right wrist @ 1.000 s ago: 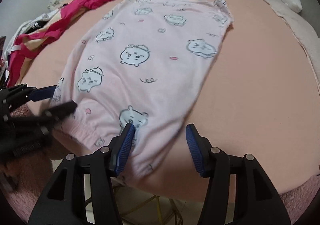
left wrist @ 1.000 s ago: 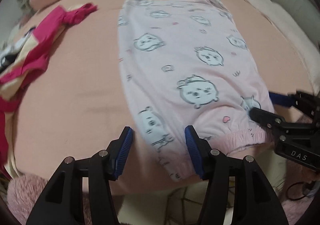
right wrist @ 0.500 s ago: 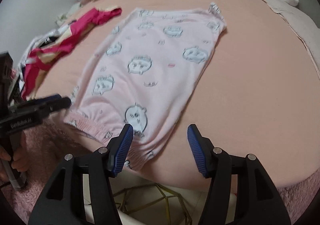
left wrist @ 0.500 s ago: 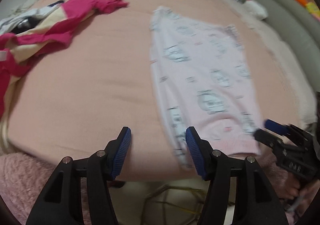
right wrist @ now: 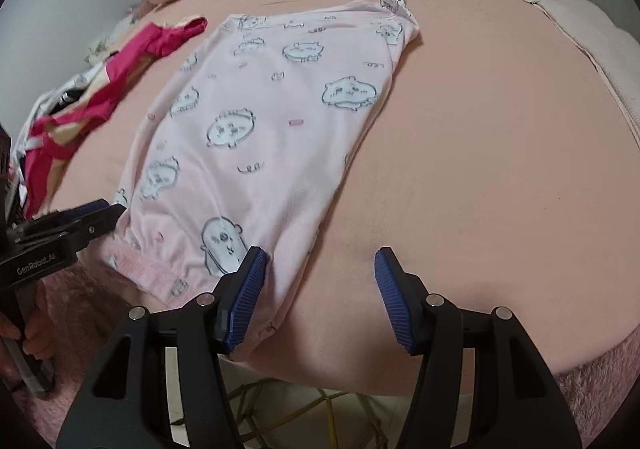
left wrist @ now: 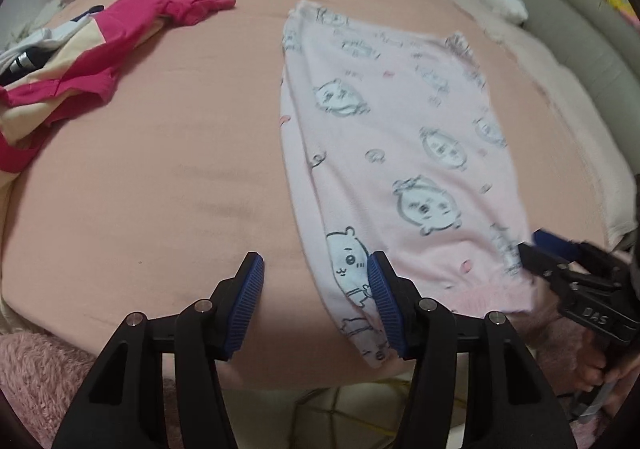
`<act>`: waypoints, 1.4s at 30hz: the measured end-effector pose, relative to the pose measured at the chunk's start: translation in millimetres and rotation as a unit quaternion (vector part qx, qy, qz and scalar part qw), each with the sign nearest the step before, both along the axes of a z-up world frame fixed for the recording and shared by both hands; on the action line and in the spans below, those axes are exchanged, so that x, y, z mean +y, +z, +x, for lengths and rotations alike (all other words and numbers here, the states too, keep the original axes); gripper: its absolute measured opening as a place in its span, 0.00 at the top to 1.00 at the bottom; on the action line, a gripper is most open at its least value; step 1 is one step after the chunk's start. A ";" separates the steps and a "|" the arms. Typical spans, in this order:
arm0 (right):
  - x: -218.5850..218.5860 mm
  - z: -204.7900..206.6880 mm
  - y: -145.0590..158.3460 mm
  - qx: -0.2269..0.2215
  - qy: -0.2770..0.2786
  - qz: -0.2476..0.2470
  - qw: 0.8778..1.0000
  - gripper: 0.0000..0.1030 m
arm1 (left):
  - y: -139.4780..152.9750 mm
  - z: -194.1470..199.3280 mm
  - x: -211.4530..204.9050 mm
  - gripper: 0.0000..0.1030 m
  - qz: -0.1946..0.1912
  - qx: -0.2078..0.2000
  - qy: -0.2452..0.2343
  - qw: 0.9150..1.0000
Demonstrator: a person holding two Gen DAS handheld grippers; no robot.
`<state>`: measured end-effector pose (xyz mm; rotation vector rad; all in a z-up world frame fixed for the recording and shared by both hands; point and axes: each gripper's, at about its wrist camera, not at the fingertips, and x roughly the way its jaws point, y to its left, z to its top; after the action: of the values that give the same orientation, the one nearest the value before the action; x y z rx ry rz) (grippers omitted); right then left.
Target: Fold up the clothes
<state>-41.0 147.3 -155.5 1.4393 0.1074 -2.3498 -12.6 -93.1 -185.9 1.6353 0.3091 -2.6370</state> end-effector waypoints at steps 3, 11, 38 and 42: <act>-1.3 1.5 -2.8 0.000 0.005 0.013 1.000 0.44 | 2.8 7.8 0.6 0.45 -0.023 -0.010 0.009 1.000; 3.0 0.0 4.7 0.019 -0.003 -0.005 1.000 0.44 | 25.7 12.3 2.0 0.44 -0.026 0.051 0.013 0.998; -2.8 -4.3 -8.2 -0.098 0.048 -0.121 0.987 0.69 | -4.3 30.2 -31.1 0.59 0.283 0.002 0.069 0.957; -1.6 -8.5 -17.1 -0.111 0.035 -0.140 0.983 0.59 | -12.1 22.8 -29.6 0.60 0.285 -0.016 0.076 0.956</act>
<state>-49.5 145.7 -172.6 1.5135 -0.2216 -2.0371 10.2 -122.7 -197.9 1.6813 1.2355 -2.5388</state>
